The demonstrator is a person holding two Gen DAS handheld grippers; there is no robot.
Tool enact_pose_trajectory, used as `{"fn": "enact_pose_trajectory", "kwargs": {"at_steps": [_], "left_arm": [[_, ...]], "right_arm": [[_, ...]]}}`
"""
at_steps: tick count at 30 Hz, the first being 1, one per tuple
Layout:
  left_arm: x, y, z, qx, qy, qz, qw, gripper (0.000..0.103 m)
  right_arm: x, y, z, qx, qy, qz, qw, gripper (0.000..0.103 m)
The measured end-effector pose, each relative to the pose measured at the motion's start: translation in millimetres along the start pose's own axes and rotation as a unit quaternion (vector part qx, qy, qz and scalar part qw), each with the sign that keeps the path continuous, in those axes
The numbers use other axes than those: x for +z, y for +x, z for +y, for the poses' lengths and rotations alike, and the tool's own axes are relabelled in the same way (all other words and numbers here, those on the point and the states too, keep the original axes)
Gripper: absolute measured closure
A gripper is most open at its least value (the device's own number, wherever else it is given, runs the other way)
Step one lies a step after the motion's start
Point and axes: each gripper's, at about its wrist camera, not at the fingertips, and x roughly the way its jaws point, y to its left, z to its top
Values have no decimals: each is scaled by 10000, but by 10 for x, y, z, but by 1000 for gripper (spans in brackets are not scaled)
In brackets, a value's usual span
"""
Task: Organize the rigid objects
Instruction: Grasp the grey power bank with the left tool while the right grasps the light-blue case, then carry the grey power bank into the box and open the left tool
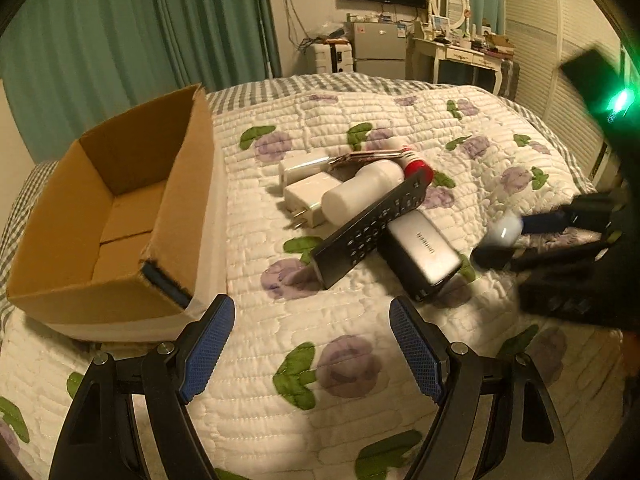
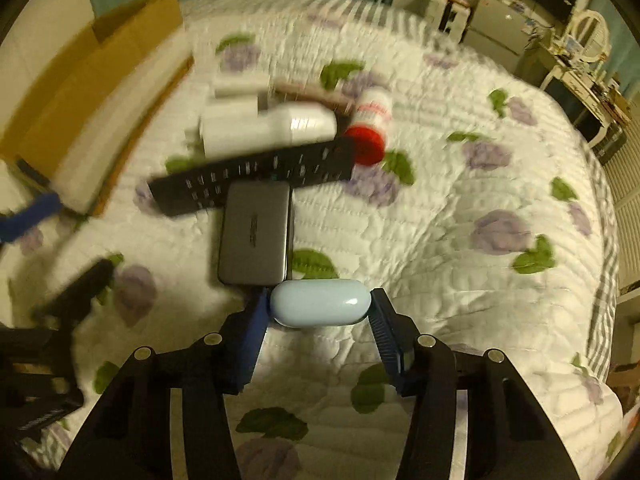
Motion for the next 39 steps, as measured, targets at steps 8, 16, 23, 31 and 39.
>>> {"fn": "enact_pose_trajectory", "kwargs": {"at_steps": [8, 16, 23, 31, 39], "left_arm": [[282, 132, -423, -325, 88, -30, 9994, 20], [398, 571, -770, -484, -76, 363, 9981, 21], [389, 855, -814, -474, -299, 638, 9964, 26], [333, 725, -754, -541, -144, 646, 9963, 57], [376, 208, -519, -776, -104, 278, 9965, 60]], "right_arm": [[353, -341, -392, -559, 105, -646, 9963, 52], [291, -248, -640, -440, 375, -651, 9962, 53], [248, -262, -623, -381, 359, -724, 9960, 53], [200, -317, -628, -471, 426, -787, 9949, 53], [137, -636, -528, -474, 624, -1050, 9914, 53]]}}
